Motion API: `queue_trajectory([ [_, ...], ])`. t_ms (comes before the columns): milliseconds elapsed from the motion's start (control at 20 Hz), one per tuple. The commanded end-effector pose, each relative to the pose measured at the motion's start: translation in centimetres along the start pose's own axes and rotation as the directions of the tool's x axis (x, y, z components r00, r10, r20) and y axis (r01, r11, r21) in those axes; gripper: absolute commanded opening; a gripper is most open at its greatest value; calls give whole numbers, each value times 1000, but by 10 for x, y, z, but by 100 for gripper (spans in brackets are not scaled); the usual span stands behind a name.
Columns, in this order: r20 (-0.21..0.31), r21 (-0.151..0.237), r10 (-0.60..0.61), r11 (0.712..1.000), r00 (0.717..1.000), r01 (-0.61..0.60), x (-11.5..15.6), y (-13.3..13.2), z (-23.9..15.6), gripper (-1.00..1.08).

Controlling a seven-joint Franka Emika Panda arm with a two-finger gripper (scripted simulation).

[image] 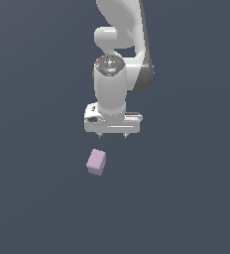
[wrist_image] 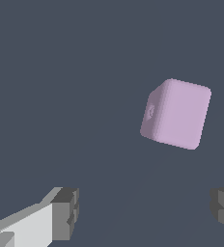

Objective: Pick up the object and move it to a goal position.

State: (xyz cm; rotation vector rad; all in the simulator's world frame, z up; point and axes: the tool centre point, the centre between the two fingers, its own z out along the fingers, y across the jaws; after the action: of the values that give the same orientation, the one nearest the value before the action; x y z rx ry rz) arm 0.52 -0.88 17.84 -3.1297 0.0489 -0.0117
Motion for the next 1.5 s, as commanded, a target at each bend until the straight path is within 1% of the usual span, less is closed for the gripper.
queue_trajectory([
  [0,0,0,0,1000,1000,0,0,0,0,100],
  [150,-7,-1,-1,1000,1000,1,2,-3,-3,100],
  [450,-40,-6,-13,1000,999,12,9,-18,-19,100],
  [750,-38,-6,-7,1000,999,7,10,-16,-17,100],
  [1100,-29,-4,48,999,998,-49,23,2,-1,100],
  [1450,-11,-6,151,989,989,-151,45,38,32,100],
])
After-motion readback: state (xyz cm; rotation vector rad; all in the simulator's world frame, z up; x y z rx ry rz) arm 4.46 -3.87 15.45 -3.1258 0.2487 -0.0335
